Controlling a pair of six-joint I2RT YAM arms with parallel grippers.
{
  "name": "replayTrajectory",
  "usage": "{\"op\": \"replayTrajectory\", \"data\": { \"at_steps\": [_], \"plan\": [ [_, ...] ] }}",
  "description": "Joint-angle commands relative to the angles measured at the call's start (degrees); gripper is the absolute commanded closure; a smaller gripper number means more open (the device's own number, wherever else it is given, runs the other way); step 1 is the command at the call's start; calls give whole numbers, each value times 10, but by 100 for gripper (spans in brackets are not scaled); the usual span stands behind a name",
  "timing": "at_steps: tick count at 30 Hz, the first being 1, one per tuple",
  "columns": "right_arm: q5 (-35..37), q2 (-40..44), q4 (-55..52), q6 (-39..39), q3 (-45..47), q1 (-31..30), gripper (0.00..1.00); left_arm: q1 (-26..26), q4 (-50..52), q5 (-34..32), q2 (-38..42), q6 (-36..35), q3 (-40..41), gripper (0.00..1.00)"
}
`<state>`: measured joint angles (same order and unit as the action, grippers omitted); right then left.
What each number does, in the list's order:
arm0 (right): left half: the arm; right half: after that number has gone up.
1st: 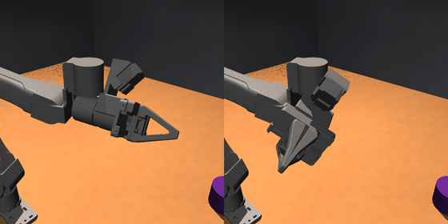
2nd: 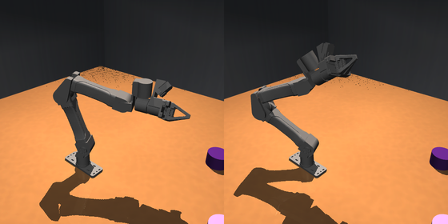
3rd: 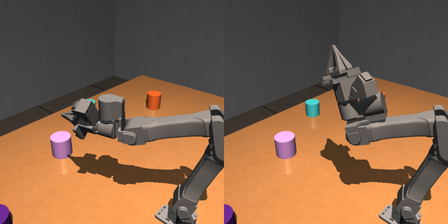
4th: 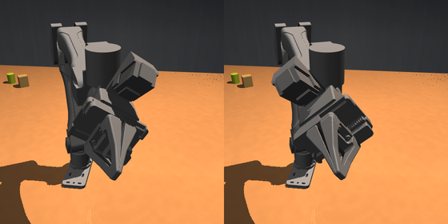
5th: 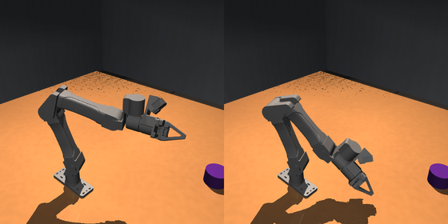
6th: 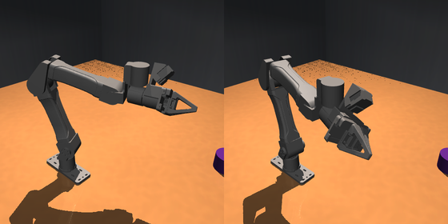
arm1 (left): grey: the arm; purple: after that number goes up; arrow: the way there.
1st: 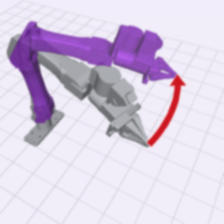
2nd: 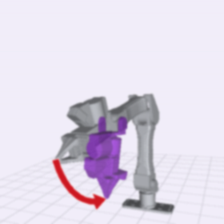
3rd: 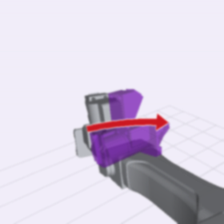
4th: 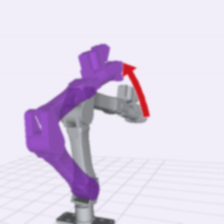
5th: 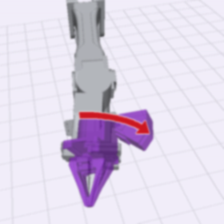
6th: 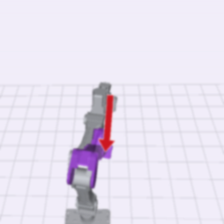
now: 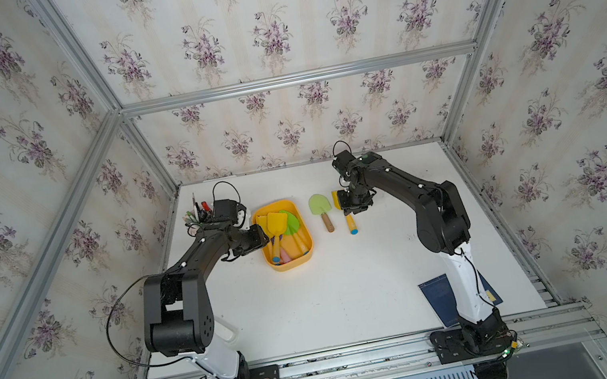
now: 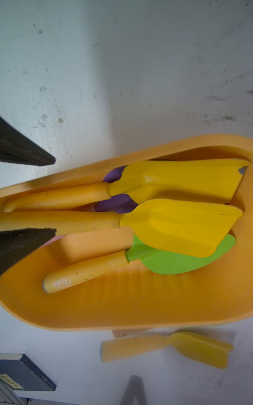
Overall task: Take the shovel out of the storage box
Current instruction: Place the shovel at the center of the board, then pick up the shovel from the storage box.
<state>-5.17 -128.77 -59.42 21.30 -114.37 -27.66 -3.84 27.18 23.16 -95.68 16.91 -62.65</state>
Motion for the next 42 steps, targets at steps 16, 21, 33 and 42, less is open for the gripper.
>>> {"op": "replayTrajectory", "data": {
  "at_steps": [16, 21, 33, 42],
  "plan": [
    [-108, 22, 160, 117, -38, -190, 62, 1, -32, 7, 44, 23, 37, 68],
    [-137, -79, 145, 132, -144, -211, 55, 2, -24, -5, 27, 15, 32, 72],
    [-150, -144, 164, 153, -166, -212, 55, 8, -59, -5, 14, 24, 54, 74],
    [-150, -177, 157, 153, -170, -211, 58, 12, -60, -4, 16, 22, 55, 74]
  ]
}}
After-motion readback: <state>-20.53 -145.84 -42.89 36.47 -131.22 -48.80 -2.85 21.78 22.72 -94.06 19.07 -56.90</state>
